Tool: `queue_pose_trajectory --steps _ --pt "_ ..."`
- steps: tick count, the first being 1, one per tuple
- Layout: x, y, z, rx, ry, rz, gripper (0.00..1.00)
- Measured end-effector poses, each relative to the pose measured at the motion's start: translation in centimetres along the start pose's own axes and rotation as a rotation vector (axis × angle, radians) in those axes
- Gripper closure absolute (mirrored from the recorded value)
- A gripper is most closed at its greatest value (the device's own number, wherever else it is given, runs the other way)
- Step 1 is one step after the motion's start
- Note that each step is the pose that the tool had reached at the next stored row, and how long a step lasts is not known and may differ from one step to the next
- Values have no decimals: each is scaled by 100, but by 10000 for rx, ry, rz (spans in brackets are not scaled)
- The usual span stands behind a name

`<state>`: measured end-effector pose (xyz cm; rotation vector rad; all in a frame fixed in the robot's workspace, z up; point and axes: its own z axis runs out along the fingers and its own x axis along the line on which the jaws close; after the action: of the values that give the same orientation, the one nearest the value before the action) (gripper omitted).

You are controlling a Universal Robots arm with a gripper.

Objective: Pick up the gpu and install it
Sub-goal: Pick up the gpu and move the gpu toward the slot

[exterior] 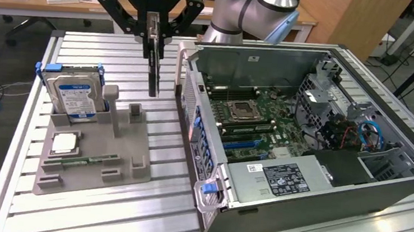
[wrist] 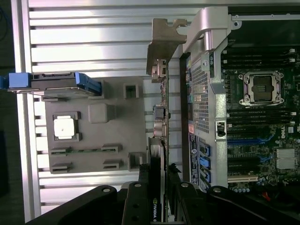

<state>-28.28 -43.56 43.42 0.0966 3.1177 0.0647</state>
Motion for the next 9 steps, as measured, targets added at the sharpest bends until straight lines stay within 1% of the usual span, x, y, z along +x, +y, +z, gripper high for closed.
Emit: queue_pose_trajectory --steps 9 --pt "0 0 0 0 0 -1 73"
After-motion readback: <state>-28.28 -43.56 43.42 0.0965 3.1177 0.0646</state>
